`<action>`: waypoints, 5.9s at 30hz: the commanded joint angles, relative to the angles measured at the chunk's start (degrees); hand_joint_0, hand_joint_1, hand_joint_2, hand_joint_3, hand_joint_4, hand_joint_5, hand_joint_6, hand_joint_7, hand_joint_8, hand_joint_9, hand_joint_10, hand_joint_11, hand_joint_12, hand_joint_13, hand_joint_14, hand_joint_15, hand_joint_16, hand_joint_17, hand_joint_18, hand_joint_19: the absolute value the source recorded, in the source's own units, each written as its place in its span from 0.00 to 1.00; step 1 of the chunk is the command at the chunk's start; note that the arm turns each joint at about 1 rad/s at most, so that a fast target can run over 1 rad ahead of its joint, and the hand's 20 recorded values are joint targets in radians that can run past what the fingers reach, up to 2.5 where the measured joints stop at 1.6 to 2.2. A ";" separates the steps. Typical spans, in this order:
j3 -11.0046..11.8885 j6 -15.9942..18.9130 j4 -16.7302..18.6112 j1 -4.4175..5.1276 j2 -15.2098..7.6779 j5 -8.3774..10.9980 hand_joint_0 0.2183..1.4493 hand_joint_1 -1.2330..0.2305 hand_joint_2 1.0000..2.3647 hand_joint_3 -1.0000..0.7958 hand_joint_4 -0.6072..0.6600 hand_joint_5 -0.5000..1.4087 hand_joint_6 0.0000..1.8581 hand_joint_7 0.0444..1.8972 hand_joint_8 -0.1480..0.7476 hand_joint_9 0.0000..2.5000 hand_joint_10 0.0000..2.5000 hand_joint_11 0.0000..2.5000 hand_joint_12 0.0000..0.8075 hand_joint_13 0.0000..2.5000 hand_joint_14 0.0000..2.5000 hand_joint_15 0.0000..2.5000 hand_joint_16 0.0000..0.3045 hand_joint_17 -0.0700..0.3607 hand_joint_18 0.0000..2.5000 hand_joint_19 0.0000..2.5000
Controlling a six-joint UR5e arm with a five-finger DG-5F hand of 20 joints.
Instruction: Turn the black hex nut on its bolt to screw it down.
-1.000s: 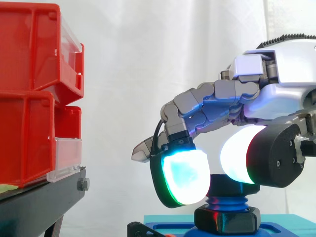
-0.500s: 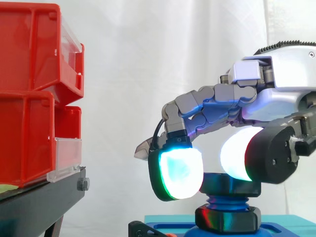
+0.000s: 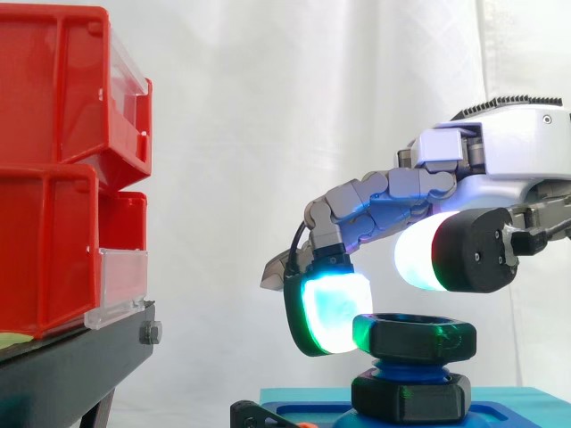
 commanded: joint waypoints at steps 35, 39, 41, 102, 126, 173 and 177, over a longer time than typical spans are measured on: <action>4.86 -0.01 -2.86 3.92 -0.07 0.64 0.21 0.71 0.00 0.28 0.71 0.23 0.27 0.58 0.47 0.18 0.00 0.00 0.44 0.14 0.00 0.00 0.19 0.46 0.11 0.18; 4.86 -0.10 -3.73 4.79 0.02 2.39 0.21 0.71 0.00 0.28 0.70 0.23 0.27 0.58 0.47 0.18 0.00 0.00 0.44 0.14 0.00 0.00 0.19 0.46 0.11 0.18; 4.86 -0.10 -3.91 4.97 -0.07 2.66 0.21 0.71 0.00 0.28 0.70 0.23 0.27 0.58 0.47 0.18 0.00 0.00 0.44 0.14 0.00 0.00 0.19 0.46 0.11 0.18; 3.02 -3.26 -5.05 2.16 -0.07 0.37 0.21 0.74 0.00 0.28 0.65 0.25 0.27 0.69 0.47 0.19 0.00 0.00 0.43 0.13 0.00 0.00 0.19 0.46 0.10 0.18; 3.19 -3.17 -2.33 -1.27 -1.39 -4.90 0.21 0.74 0.00 0.28 0.65 0.25 0.27 0.69 0.47 0.20 0.00 0.00 0.43 0.14 0.00 0.00 0.19 0.46 0.11 0.18; 4.34 -3.26 -1.71 4.62 -1.47 0.11 0.21 0.75 0.00 0.28 0.68 0.24 0.27 0.59 0.47 0.19 0.00 0.00 0.44 0.14 0.00 0.00 0.19 0.46 0.11 0.18; 4.34 -3.35 -2.24 4.62 -1.47 0.11 0.21 0.75 0.00 0.28 0.68 0.24 0.27 0.59 0.47 0.19 0.00 0.00 0.44 0.14 0.00 0.00 0.19 0.46 0.11 0.18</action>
